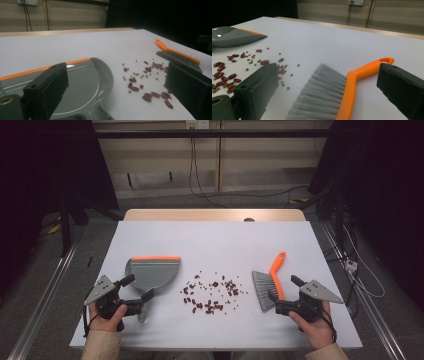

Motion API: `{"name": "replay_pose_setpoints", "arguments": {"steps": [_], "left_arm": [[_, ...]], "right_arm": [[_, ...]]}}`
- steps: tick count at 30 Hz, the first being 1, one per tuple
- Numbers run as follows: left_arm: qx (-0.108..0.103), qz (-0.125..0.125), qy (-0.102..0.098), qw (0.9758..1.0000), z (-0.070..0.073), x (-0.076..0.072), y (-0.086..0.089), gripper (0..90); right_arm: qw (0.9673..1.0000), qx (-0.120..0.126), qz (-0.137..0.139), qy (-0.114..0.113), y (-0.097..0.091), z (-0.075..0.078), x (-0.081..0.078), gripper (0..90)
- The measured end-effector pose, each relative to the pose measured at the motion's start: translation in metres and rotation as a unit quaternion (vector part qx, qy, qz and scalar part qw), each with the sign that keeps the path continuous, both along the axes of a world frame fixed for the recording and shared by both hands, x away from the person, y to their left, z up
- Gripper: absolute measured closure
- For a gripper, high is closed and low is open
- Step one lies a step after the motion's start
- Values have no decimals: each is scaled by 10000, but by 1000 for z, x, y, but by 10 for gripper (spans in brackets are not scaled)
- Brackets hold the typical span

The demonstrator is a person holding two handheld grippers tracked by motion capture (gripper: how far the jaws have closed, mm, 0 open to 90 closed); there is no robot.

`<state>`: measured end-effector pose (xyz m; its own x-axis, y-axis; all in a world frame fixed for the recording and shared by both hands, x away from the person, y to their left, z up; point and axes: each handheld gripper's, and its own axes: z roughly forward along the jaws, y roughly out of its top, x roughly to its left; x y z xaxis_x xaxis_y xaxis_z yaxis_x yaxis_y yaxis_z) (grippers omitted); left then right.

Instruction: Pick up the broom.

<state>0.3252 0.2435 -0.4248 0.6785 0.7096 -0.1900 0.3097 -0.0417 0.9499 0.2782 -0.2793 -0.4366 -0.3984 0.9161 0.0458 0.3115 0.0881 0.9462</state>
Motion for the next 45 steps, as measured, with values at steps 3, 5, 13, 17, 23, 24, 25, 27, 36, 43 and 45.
{"name": "replay_pose_setpoints", "arguments": {"steps": [3,5,13,17,23,24,25,27,36,43,45], "left_arm": [[19,-25,-5,10000,0,0,0,47],[-15,-20,1,10000,0,0,0,47],[-44,-28,15,10000,-1,1,2,47],[-46,-25,27,10000,-1,1,2,47],[-25,-36,25,10000,-1,1,2,47],[-23,-31,30,10000,-1,1,2,47],[-23,-35,38,10000,-2,1,2,47],[-24,-48,48,10000,-2,1,2,47],[-42,-33,70,10000,-2,1,2,47],[22,-72,87,9999,-3,0,1,47],[21,-55,77,10000,-2,-1,2,47]], "right_arm": [[9997,-43,-180,158,-1,3,16,38],[9993,-93,-297,224,0,4,24,46],[9954,-313,-647,628,3,1,60,61],[9916,-337,-868,892,3,-5,78,78],[9846,-509,-1195,1172,3,-9,95,105],[9832,-541,-1238,1230,3,-10,98,122],[9817,-576,-1267,1300,3,-11,100,133],[9799,-534,-1325,1390,3,-13,102,133],[9693,-675,-1488,1835,5,-24,108,172],[9644,-730,-1487,2060,4,-27,111,275],[9642,-763,-1464,2073,5,-27,112,309]]}}
